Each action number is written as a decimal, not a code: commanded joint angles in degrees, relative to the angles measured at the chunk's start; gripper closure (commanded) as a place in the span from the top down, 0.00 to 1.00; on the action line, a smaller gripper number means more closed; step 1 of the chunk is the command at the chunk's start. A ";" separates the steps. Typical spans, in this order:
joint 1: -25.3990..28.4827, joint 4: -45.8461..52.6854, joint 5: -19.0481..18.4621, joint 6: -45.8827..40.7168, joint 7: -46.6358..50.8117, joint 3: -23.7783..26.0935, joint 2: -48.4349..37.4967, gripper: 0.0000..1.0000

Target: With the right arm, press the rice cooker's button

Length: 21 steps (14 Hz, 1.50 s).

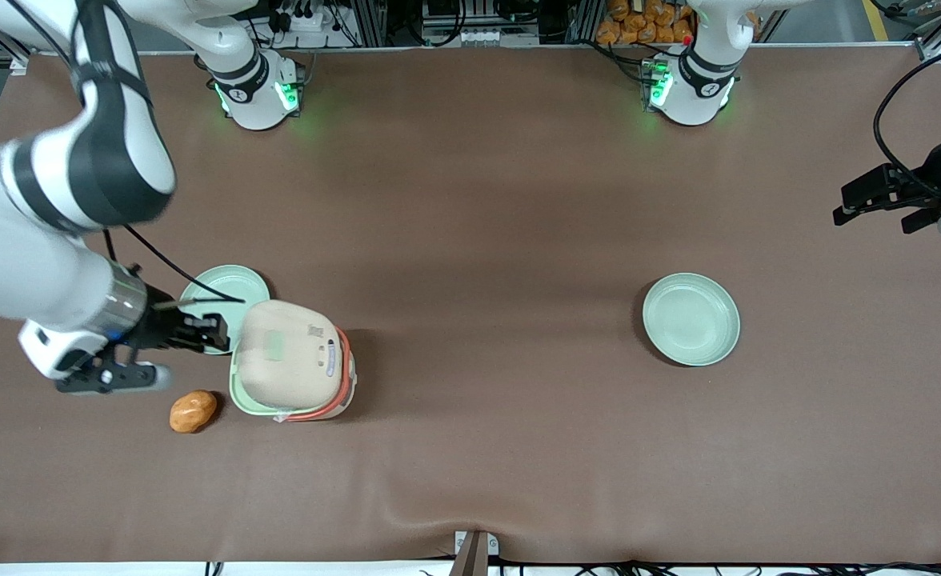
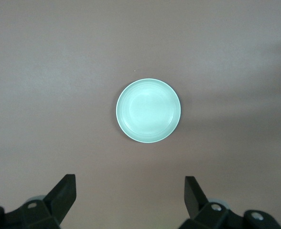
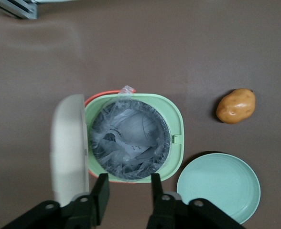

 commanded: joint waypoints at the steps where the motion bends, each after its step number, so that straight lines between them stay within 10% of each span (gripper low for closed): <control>1: -0.38 -1.91 0.99 -1.04 -0.63 -0.12 -4.98 1.00; 8: -4.41 -4.54 0.46 -17.90 -0.98 -0.21 -14.12 1.00; 21: -11.01 -9.47 -7.28 -20.91 -11.53 -1.79 -20.29 1.00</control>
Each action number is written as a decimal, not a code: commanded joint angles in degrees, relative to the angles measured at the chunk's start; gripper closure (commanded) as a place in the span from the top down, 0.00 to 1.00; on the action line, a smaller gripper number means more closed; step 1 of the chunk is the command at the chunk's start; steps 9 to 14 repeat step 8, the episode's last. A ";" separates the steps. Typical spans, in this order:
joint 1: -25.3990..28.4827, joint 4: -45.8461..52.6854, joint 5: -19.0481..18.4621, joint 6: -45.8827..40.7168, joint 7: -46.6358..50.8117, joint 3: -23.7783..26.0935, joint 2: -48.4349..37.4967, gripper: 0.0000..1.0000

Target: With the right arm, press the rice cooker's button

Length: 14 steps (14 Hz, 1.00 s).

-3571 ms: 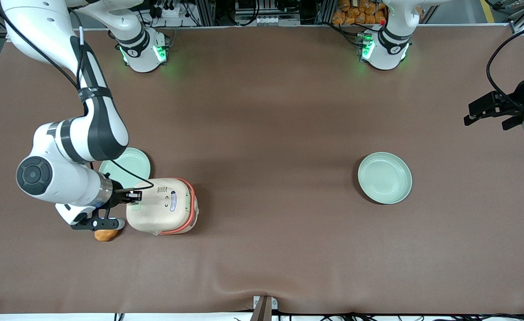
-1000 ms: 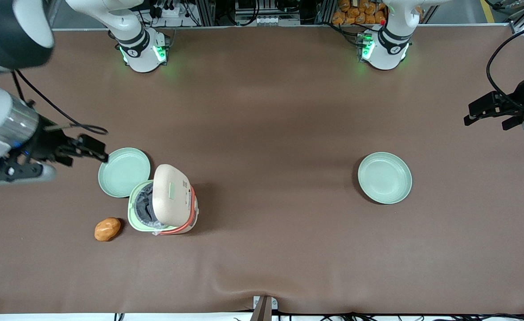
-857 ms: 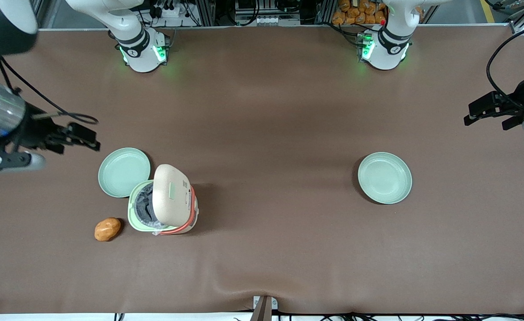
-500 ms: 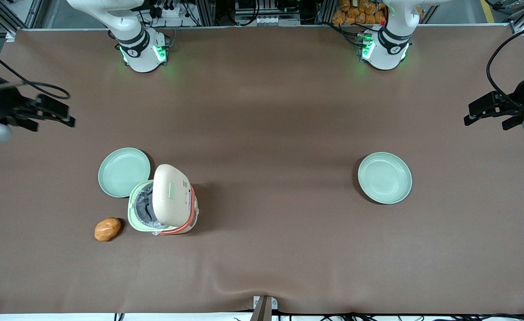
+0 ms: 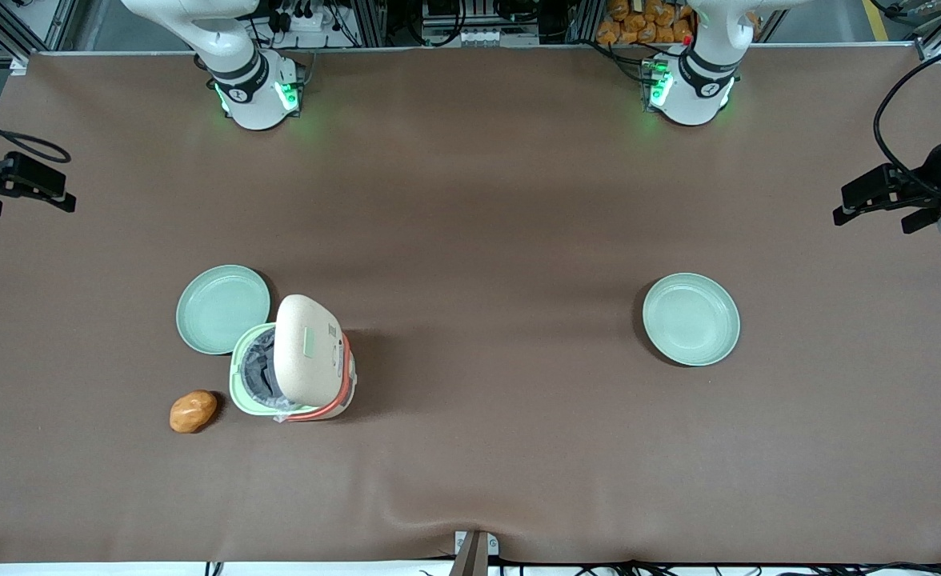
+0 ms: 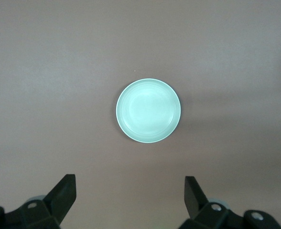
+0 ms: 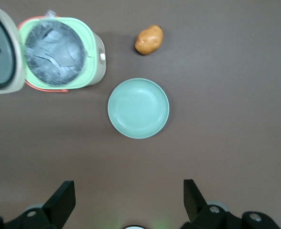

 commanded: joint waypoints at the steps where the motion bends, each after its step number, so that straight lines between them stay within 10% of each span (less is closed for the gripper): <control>1: -0.62 -1.73 -0.37 0.02 -0.62 0.36 -1.08 1.00; 14: -0.35 -1.29 -0.02 -2.09 1.49 0.36 -1.16 1.00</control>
